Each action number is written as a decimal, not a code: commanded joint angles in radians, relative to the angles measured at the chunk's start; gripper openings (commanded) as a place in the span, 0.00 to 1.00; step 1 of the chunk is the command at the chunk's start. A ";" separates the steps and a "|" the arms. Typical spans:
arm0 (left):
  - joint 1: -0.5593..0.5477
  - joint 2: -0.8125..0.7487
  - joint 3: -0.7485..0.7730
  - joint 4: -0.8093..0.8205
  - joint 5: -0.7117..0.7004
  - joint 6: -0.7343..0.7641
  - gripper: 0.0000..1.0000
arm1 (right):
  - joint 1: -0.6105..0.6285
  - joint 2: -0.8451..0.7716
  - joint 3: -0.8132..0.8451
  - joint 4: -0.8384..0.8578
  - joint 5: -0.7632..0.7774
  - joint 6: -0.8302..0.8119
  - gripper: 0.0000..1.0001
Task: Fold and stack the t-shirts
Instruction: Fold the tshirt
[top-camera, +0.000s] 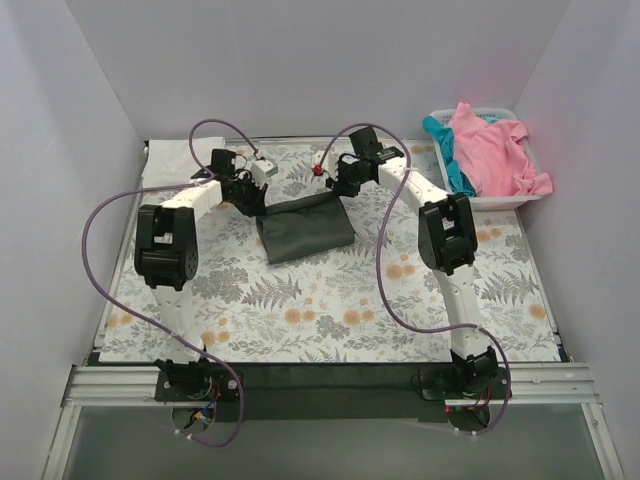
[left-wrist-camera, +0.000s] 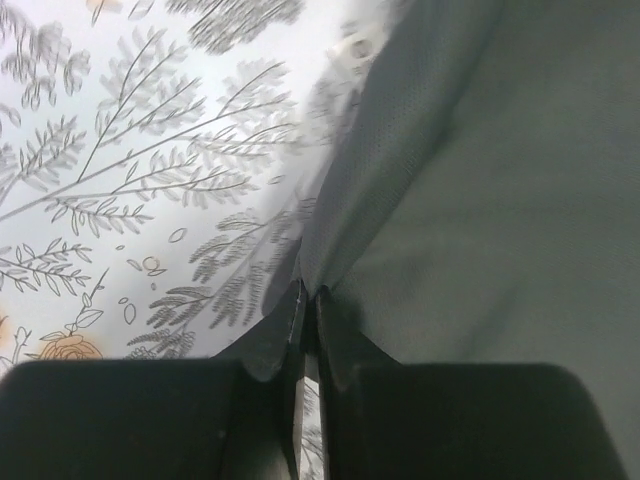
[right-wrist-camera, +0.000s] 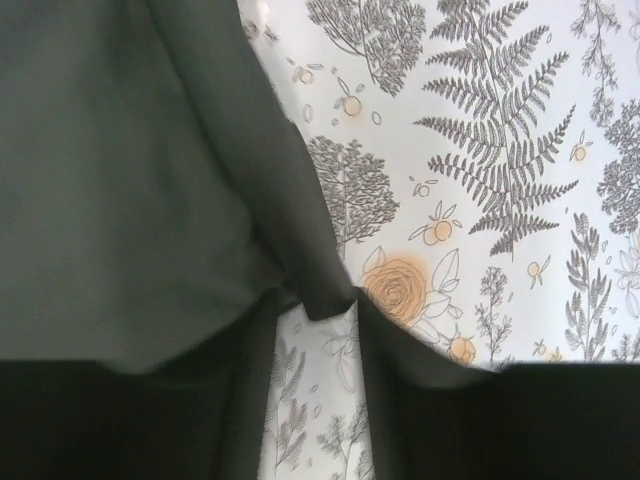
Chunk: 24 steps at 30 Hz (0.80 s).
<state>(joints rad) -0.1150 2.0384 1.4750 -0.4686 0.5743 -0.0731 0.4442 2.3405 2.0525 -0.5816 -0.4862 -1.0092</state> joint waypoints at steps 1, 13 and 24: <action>0.024 0.057 0.074 0.010 -0.129 -0.062 0.07 | -0.030 0.048 0.119 0.075 0.064 0.040 0.42; 0.089 0.040 0.166 -0.099 0.116 -0.166 0.46 | -0.042 -0.305 -0.136 0.042 0.041 0.435 0.78; 0.146 -0.092 0.007 0.056 0.180 -0.579 0.52 | -0.042 -0.113 0.060 -0.133 -0.221 0.526 0.52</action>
<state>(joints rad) 0.0315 2.0388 1.5257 -0.4603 0.7219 -0.4908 0.4015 2.1601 2.0987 -0.6296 -0.5976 -0.4919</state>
